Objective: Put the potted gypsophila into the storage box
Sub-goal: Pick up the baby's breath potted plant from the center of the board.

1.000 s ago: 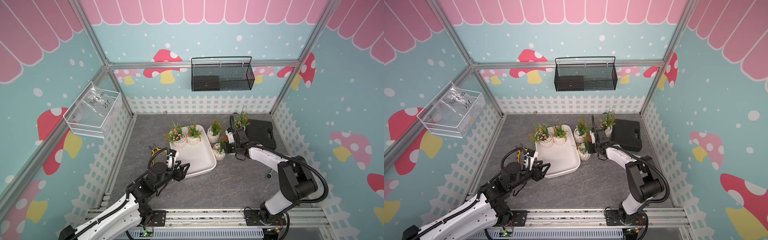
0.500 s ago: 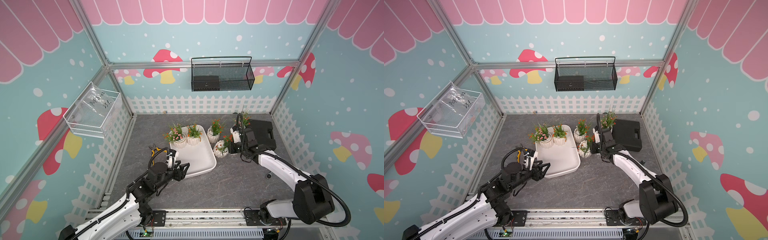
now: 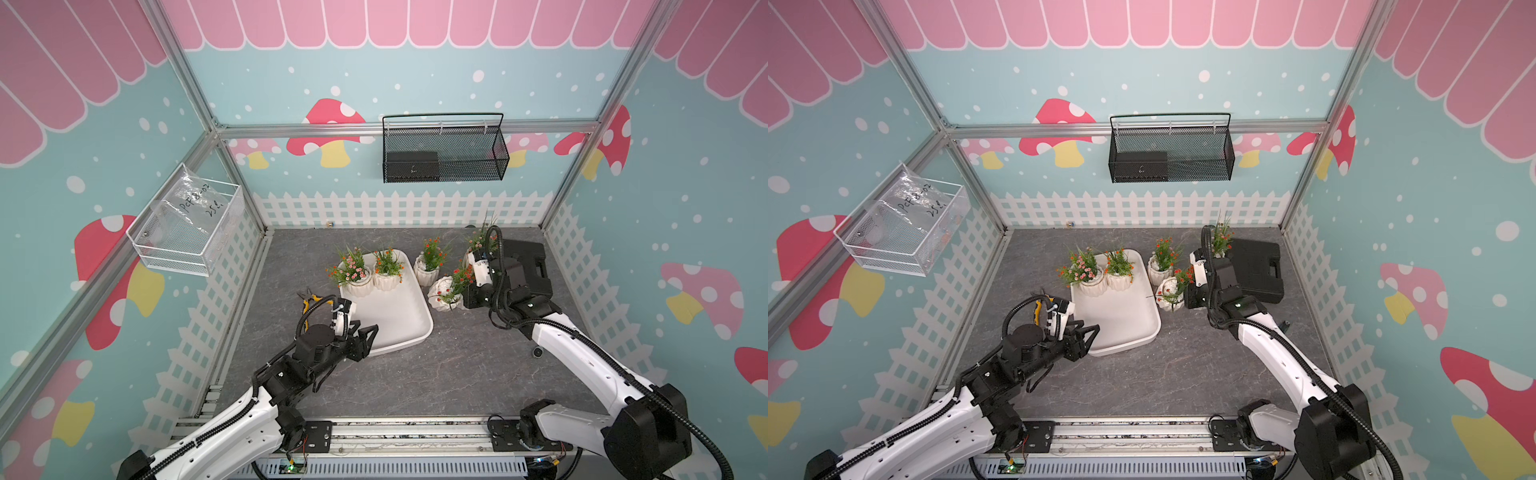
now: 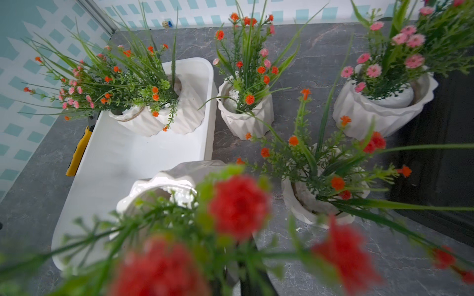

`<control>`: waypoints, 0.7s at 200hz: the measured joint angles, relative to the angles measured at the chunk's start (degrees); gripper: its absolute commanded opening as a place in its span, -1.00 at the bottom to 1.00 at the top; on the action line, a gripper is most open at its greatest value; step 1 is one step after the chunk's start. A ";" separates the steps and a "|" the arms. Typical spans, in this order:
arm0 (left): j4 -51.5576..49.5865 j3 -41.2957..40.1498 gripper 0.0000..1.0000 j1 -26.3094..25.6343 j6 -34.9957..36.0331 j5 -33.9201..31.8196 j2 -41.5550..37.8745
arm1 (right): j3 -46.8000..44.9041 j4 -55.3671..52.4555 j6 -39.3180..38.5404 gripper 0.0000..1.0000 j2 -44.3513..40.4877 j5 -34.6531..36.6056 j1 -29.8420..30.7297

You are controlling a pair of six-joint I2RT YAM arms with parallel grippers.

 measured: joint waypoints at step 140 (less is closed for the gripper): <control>-7.96 0.02 0.25 6.29 -6.36 -12.59 -0.35 | 15.85 0.87 -1.03 -1.00 18.38 -2.47 15.67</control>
